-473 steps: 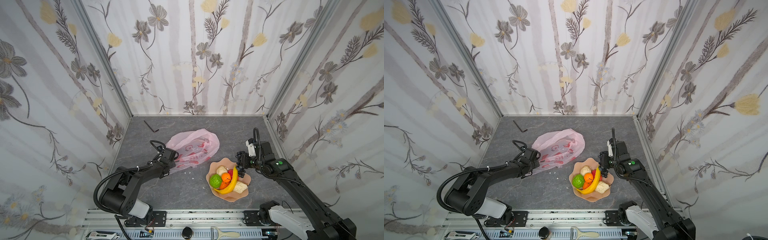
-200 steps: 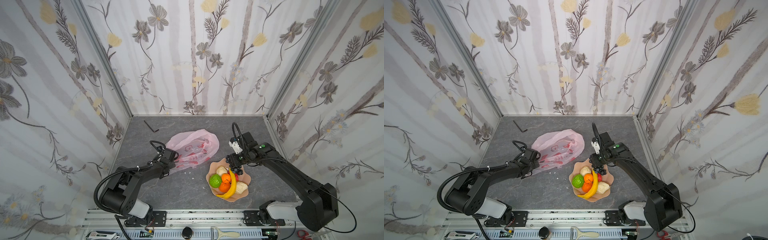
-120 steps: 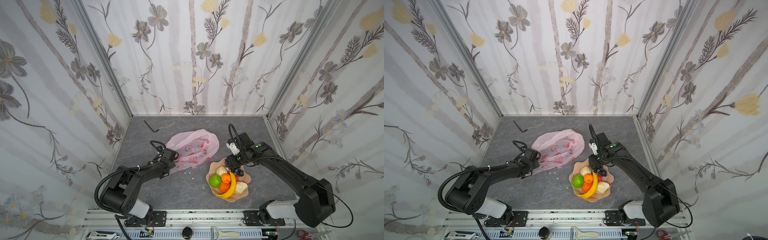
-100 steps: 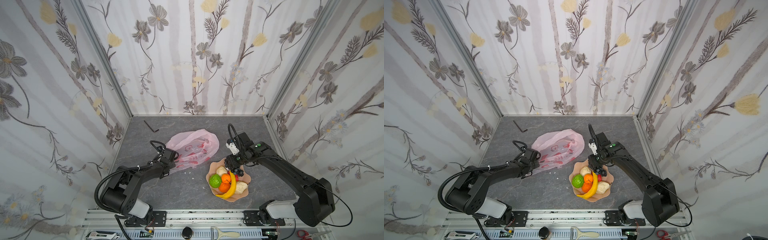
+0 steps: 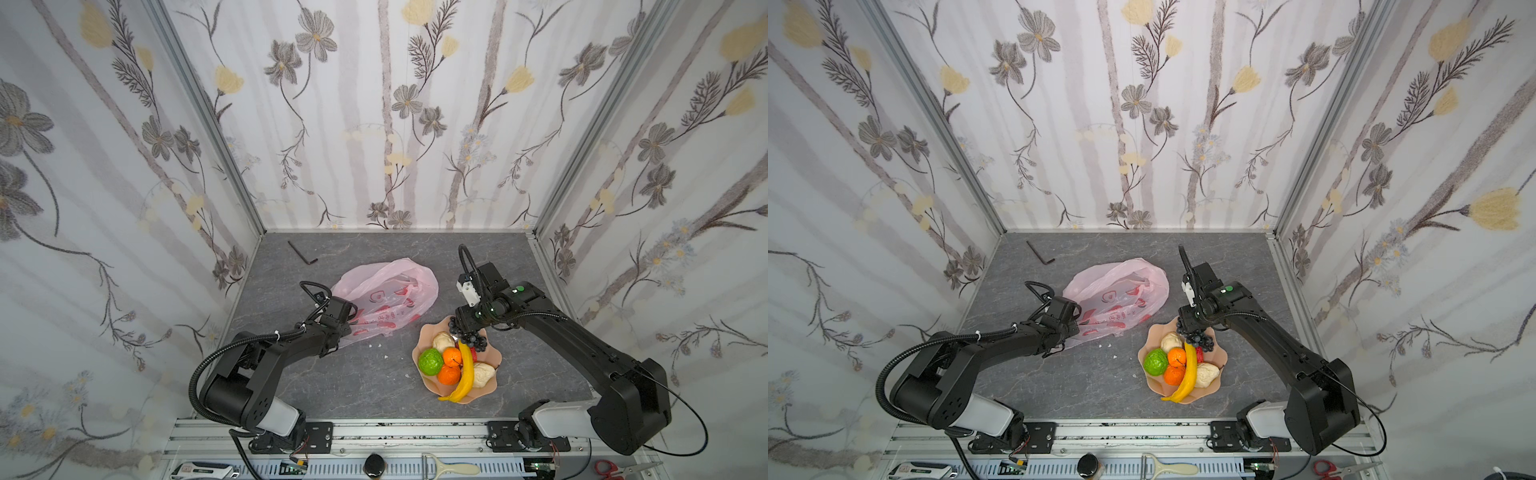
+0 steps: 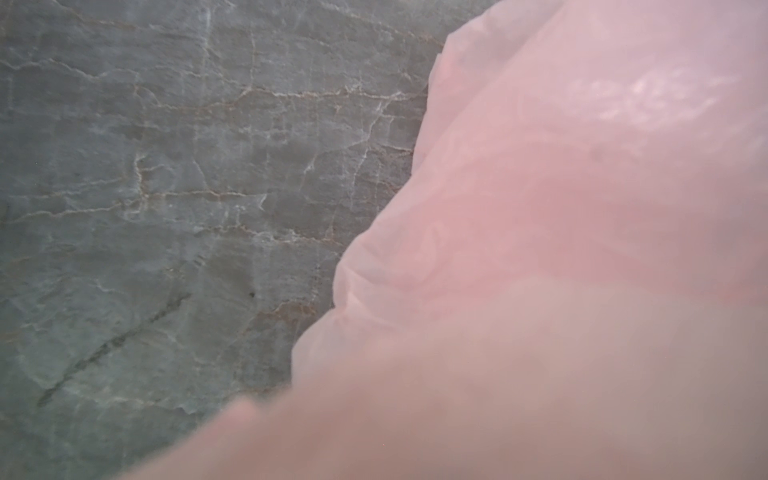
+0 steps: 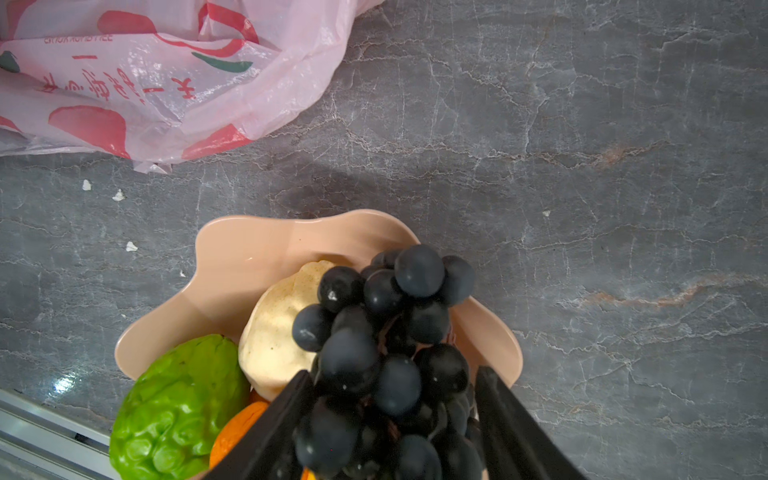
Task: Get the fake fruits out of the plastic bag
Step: 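Carry the grapes over the peach plate and lower them with the right gripper, then open the right gripper to release the grapes onto the plate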
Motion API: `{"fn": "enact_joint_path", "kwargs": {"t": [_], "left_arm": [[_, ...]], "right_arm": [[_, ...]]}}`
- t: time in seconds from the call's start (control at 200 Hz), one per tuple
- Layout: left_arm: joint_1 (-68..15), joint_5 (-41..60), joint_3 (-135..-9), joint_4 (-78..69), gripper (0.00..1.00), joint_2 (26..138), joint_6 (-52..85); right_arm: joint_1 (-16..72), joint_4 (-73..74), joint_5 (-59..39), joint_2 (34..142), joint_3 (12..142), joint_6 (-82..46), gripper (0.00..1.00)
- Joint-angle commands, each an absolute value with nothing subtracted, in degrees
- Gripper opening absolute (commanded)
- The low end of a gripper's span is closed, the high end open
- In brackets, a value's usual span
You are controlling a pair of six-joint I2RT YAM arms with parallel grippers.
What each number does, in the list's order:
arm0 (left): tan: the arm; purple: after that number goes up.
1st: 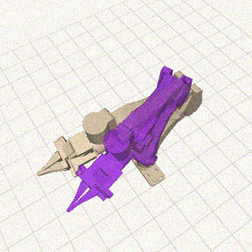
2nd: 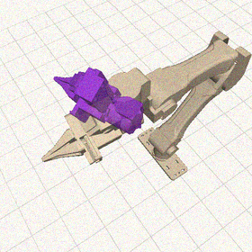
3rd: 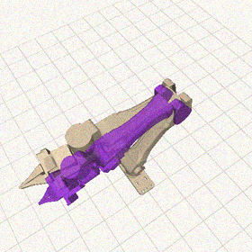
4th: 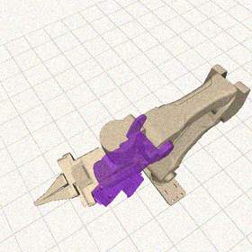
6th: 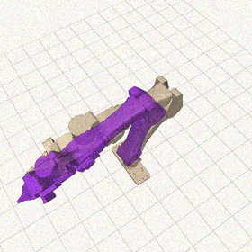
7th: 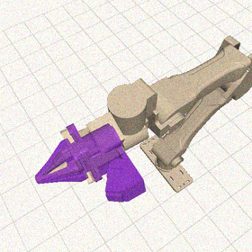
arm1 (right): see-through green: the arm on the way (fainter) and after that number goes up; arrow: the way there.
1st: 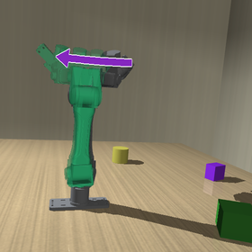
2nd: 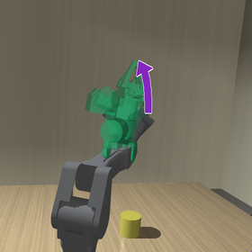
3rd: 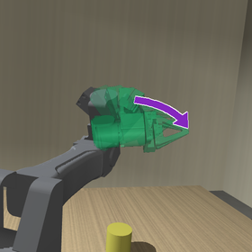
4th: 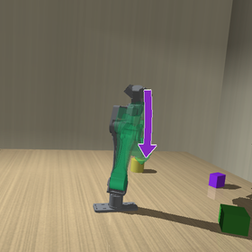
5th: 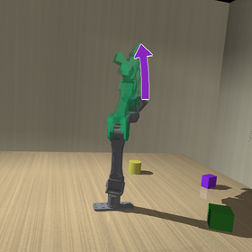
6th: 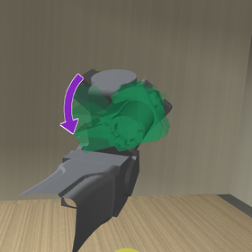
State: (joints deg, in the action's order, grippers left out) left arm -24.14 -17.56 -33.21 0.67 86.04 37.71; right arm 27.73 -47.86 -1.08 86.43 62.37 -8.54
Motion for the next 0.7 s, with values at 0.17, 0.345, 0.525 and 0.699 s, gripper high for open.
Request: {"fn": "enact_joint_path", "kwargs": {"t": [0.17, 0.345, 0.525, 0.699], "left_arm": [[-24.08, -18.06, -33.6, 0.53, 0.0, 86.5, 38.05], [-24.08, -18.1, -33.71, 0.44, 0.0, 86.48, 37.97], [-24.08, -17.9, -33.75, 0.45, 0.0, 86.65, 38.13], [-24.07, -17.8, -33.82, 0.44, 0.0, 86.79, 38.06]], "right_arm": [[27.79, -46.95, -0.85, 87.1, 62.49, -8.7, 0.51], [27.84, -47.09, 0.46, 87.53, 62.33, -8.93, 0.51], [27.96, -47.2, 1.92, 87.98, 62.4, -9.01, 0.5], [28.31, -47.57, 2.96, 88.74, 62.58, -9.1, 0.5]]}}
